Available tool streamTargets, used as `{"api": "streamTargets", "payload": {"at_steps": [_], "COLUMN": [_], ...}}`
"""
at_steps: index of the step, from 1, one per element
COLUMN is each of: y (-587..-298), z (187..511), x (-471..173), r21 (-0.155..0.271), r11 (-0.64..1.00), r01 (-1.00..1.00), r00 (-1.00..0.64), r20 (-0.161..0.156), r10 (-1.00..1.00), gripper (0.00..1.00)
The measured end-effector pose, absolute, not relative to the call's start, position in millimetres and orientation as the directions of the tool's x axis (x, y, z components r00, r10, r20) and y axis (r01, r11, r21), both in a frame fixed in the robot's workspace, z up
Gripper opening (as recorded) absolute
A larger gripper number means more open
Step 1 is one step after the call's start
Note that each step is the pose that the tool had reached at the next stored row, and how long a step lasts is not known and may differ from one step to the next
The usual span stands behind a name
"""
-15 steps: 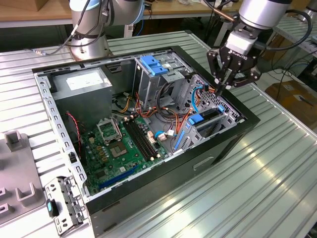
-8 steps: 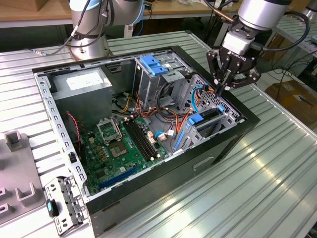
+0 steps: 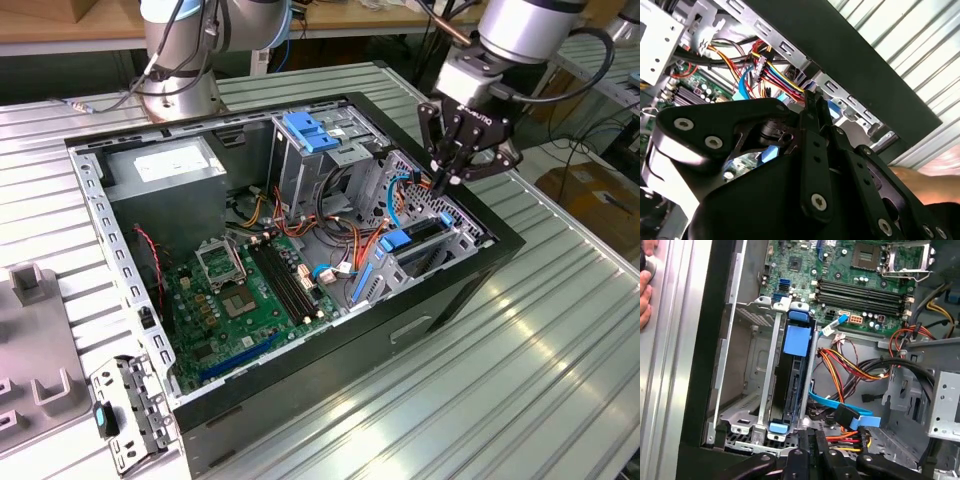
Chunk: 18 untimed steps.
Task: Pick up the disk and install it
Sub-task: 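Insert the first disk wire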
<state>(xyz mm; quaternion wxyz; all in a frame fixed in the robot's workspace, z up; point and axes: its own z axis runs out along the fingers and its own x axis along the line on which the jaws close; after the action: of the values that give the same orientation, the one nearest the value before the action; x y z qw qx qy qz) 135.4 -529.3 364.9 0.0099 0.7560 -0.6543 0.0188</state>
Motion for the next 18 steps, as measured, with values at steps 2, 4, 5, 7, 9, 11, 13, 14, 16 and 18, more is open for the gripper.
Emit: {"api": "streamTargets", "payload": {"at_steps": [2,4,5,7,9,11,13,14,16,18], "y": [-529.1,-529.0,-529.0,-528.5,-528.4,-530.5,-535.9,-537.6,-540.3,-542.0], "z": [364.7,364.5,364.5,364.1,363.0,362.1,360.6,359.9,358.4,356.0], "x": [135.2,134.1,133.5,131.7,131.2,131.0,128.9,127.0,123.4,118.3], "r21": [-0.01,-0.01,-0.01,-0.01,-0.01,-0.01,-0.01,-0.01,-0.01,-0.011], "r11": [-0.121,-0.119,-0.119,-0.118,-0.077,-0.07,-0.07,-0.07,-0.072,-0.072], "r01": [-0.993,-0.993,-0.993,-0.993,-0.997,-0.997,-0.998,-0.997,-0.997,-0.997], "r00": [0.12,0.119,0.119,0.118,0.076,0.07,0.069,0.07,0.072,0.071], "r20": [0.041,0.041,0.041,0.041,0.041,0.041,0.041,0.041,0.039,0.029], "r10": [-0.992,-0.992,-0.992,-0.992,-0.996,-0.997,-0.997,-0.997,-0.997,-0.997], "gripper": [0.17,0.17,0.17,0.17,0.17,0.17,0.17,0.17,0.17,0.17]}}
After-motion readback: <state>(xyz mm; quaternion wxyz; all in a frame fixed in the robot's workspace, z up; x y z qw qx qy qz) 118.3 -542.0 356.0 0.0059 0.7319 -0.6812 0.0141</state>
